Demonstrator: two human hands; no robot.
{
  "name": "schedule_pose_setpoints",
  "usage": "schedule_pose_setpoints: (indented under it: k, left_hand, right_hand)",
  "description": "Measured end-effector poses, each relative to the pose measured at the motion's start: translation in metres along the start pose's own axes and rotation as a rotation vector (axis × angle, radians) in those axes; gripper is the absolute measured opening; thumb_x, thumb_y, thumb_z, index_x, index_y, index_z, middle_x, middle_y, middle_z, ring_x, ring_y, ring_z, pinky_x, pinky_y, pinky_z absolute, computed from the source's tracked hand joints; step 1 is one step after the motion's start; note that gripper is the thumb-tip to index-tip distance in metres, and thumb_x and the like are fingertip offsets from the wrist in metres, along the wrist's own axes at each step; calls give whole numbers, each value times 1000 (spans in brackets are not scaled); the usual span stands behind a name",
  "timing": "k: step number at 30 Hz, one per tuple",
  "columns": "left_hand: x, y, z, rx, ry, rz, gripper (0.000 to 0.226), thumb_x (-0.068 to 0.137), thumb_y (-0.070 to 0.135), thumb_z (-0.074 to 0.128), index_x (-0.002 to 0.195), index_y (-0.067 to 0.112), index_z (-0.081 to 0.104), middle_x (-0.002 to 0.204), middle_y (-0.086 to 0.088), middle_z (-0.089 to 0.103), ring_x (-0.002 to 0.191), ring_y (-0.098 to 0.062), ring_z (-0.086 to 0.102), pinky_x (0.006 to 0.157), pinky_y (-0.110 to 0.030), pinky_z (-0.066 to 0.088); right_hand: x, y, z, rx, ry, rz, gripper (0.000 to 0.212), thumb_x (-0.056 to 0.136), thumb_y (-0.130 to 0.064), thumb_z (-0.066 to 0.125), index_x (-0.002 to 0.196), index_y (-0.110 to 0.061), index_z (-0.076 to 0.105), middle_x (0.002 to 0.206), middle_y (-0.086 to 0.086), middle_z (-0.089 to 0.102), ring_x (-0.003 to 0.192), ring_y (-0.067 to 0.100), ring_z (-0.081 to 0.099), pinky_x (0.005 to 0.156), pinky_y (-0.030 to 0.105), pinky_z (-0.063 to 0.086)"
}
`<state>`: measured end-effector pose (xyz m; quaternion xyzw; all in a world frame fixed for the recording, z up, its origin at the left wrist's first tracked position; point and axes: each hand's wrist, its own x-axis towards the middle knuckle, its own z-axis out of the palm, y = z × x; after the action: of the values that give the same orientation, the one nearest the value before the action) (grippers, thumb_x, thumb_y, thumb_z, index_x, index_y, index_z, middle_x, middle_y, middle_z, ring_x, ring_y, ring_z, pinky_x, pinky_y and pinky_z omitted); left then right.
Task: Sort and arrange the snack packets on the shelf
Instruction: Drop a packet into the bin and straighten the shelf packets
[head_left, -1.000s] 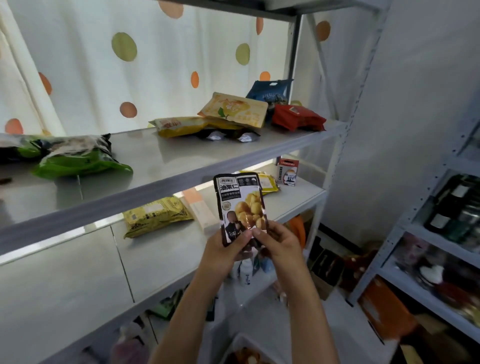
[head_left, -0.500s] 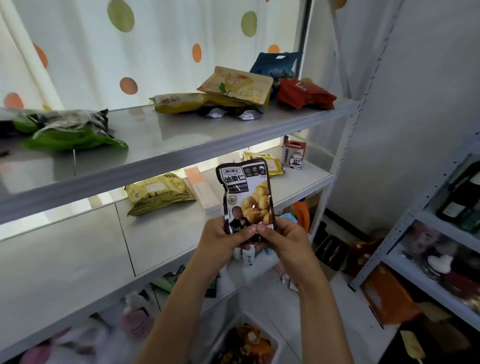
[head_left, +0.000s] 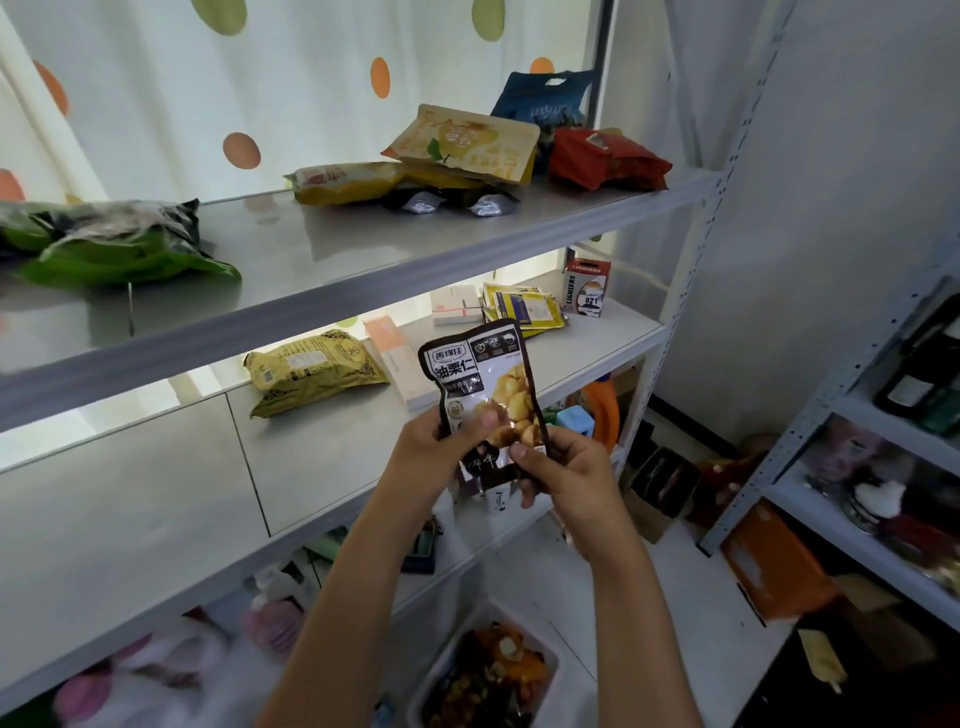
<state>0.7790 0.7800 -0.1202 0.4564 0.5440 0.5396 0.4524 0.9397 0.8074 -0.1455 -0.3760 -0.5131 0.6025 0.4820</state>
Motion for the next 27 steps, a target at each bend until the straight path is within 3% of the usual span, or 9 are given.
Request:
schedule_pose_setpoints:
  k: [4, 8, 11, 14, 16, 20, 24, 27]
  left_hand:
    - [3, -8, 4, 13, 108, 43, 15, 91, 28, 67, 90, 15, 75, 87, -12, 75, 85, -33, 72, 81, -47, 57]
    - [-4, -24, 14, -69, 112, 30, 16, 91, 18, 65, 98, 6, 72, 86, -9, 76, 76, -21, 72, 65, -29, 54]
    - [-7, -35, 18, -99, 47, 48, 18, 90, 17, 66, 102, 4, 71, 88, -10, 76, 77, -22, 73, 65, -28, 54]
    - [-1, -42, 20, -92, 2, 43, 15, 91, 17, 66, 103, 9, 72, 84, -4, 76, 74, -17, 72, 64, -27, 54]
    - [6, -45, 19, -60, -26, 40, 14, 90, 18, 66, 99, 9, 72, 71, 2, 73, 62, -12, 68, 61, -28, 51]
    - [19, -51, 13, -44, -126, 20, 18, 91, 23, 66, 96, 7, 71, 63, 6, 68, 60, -10, 64, 61, -27, 49]
    - [24, -69, -2, -136, -205, -178, 20, 91, 25, 64, 102, 9, 71, 85, -5, 76, 77, -17, 72, 69, -27, 55]
    - [26, -90, -16, -238, -293, -306, 19, 92, 18, 63, 105, 7, 70, 79, -4, 74, 68, -14, 69, 66, -28, 53]
  right_hand:
    - [-7, 8, -9, -34, -46, 97, 13, 87, -4, 69, 97, 5, 70, 75, 13, 65, 60, 21, 58, 54, 29, 52]
    - [-13, 9, -11, -130, 4, 99, 21, 92, -28, 65, 94, -10, 75, 83, 7, 73, 79, 19, 68, 75, 30, 56]
    - [-15, 9, -9, -119, 74, 75, 17, 93, -23, 65, 82, -14, 74, 69, 4, 68, 69, 16, 63, 75, 32, 53]
    - [-16, 13, -7, -74, 125, 81, 12, 93, -16, 65, 90, -9, 75, 85, 15, 74, 81, 28, 67, 85, 44, 55]
    - [-17, 17, -4, -50, 185, 79, 13, 92, -11, 65, 98, -3, 74, 95, 22, 73, 87, 33, 68, 90, 50, 54]
    - [-14, 23, 7, -49, 331, 45, 15, 91, -5, 64, 100, 6, 69, 98, 30, 69, 85, 32, 66, 86, 51, 55]
    - [-9, 45, 22, -146, 424, 56, 6, 90, -2, 66, 91, 2, 70, 83, 19, 72, 72, 20, 67, 69, 34, 57]
    - [-13, 71, 34, -138, 511, 118, 10, 91, -5, 66, 89, 5, 70, 72, 9, 68, 59, 8, 60, 58, 22, 50]
